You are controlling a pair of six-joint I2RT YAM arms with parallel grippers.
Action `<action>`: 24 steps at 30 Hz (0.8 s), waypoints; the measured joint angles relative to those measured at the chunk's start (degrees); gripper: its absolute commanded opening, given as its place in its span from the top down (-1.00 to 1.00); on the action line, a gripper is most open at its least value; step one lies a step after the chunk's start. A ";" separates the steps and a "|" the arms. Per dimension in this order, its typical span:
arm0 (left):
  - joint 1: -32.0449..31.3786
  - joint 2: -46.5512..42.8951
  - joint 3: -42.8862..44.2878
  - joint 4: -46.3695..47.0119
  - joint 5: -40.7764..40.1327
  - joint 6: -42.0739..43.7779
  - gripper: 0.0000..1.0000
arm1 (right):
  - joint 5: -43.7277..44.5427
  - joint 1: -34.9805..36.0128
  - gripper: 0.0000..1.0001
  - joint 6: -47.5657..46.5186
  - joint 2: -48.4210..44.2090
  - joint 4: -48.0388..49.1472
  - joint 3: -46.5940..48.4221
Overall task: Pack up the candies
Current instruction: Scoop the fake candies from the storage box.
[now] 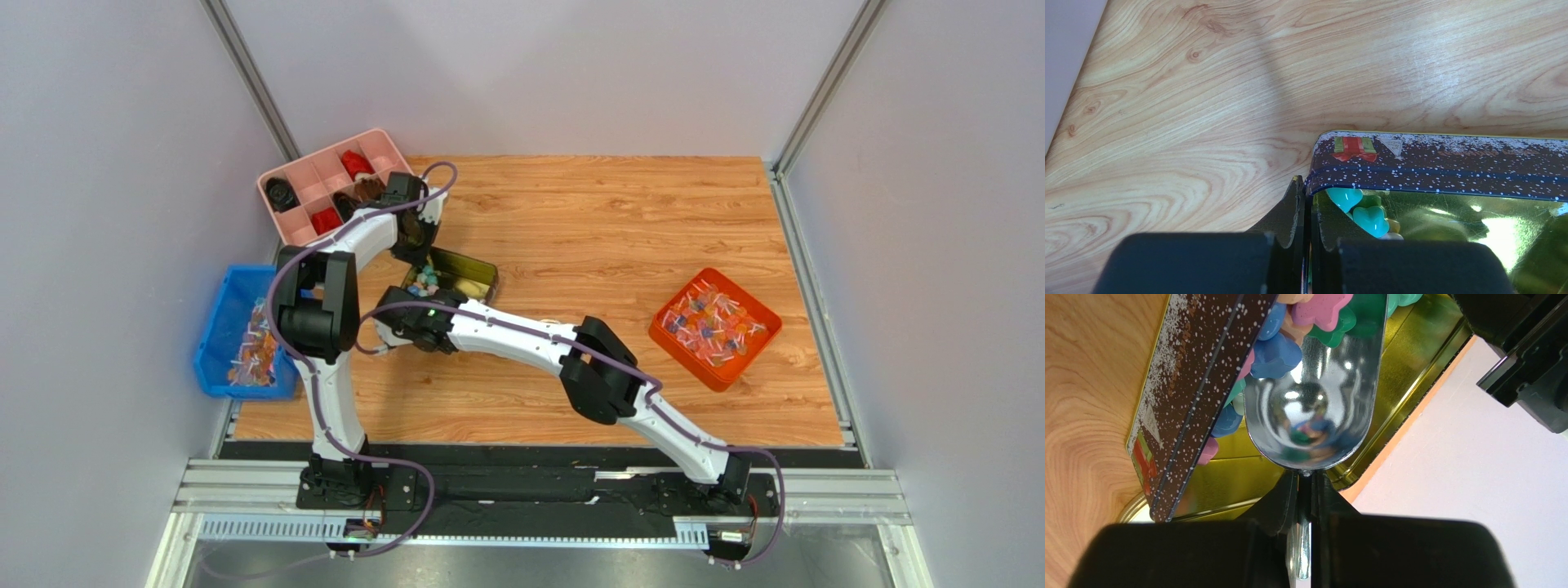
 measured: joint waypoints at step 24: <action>0.00 0.00 -0.13 0.00 -0.96 0.15 1.00 | -18.14 -6.03 1.00 11.52 -1.70 2.25 -1.40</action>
